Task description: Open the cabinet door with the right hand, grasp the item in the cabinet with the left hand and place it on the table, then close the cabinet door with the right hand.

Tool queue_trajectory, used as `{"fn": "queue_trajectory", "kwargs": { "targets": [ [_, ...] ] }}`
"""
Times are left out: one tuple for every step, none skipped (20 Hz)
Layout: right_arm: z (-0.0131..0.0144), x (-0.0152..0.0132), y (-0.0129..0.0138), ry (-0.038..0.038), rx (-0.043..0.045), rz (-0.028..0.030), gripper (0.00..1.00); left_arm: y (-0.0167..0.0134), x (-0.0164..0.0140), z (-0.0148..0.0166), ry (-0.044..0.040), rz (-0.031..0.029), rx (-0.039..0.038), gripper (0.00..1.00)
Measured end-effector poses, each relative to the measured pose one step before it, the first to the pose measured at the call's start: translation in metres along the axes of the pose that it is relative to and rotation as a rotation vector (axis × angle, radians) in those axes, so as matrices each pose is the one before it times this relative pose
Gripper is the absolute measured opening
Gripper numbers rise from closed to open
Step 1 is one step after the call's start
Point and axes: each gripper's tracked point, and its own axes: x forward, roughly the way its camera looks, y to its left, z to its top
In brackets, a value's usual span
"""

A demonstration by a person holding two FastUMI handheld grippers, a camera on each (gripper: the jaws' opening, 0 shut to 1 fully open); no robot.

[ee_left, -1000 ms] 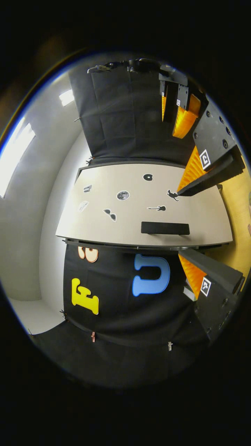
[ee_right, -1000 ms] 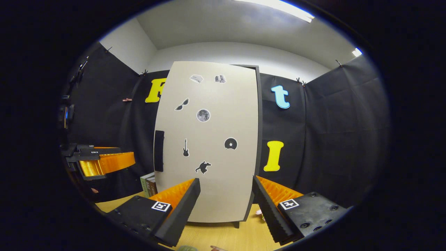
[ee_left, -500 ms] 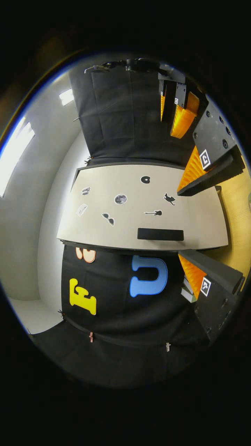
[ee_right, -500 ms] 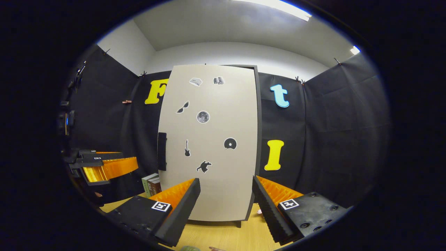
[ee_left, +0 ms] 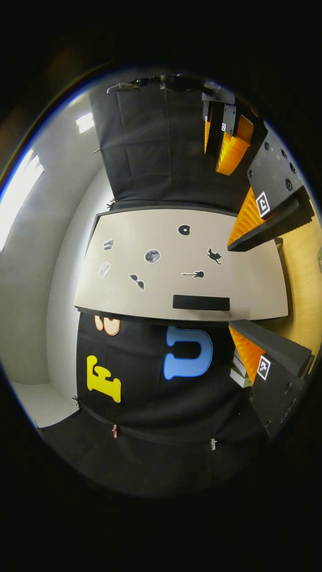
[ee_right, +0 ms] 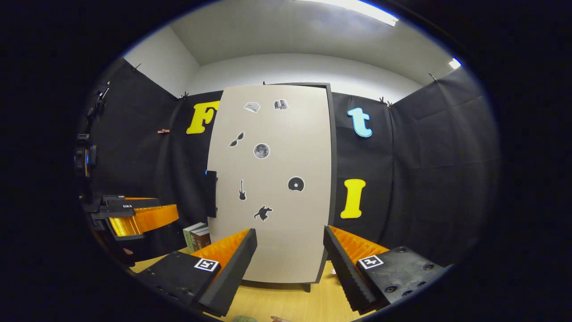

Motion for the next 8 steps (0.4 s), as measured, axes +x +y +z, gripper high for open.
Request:
{"fn": "queue_trajectory", "kwargs": {
  "targets": [
    [0.00126, -0.00014, 0.00180, -0.00160, 0.00217, 0.00920, 0.97, -0.00008, 0.00030, -0.00010, 0.00016, -0.00017, 0.00286, 0.96],
    [0.00157, 0.00068, 0.00161, -0.00159, 0.00309, 0.00899, 0.97, 0.00017, 0.00040, -0.00054, -0.00124, 0.00148, 0.00098, 0.96],
    [0.00151, 0.00042, 0.00194, -0.00284, 0.00232, 0.00549, 0.97, -0.00040, 0.00008, 0.00012, 0.00020, -0.00140, -0.00053, 0.96],
    [0.00159, 0.00003, 0.00032, -0.00258, -0.00154, 0.00096, 0.97, -0.00066, 0.00064, -0.00080, -0.00027, -0.00221, -0.00084, 0.96],
    [0.00188, -0.00039, -0.00249, -0.00632, -0.00311, -0.00767, 0.97, 0.00028, 0.00017, 0.00029, -0.00022, -0.00110, 0.00014, 0.96],
    [0.00102, 0.00065, -0.00242, -0.00213, -0.00185, -0.00517, 0.97, -0.00048, -0.00031, 0.00006, -0.00140, -0.00103, 0.00159, 0.96],
    [-0.00021, 0.00048, -0.00140, 0.00164, 0.00243, -0.00377, 0.97, 0.00025, 0.00042, 0.00030, -0.00065, 0.00002, 0.00254, 0.96],
    [-0.00044, 0.00035, -0.00072, 0.00253, 0.00645, -0.00206, 0.97, 0.00019, 0.00062, -0.00100, 0.00001, -0.00097, 0.00228, 0.96]
  ]
}}
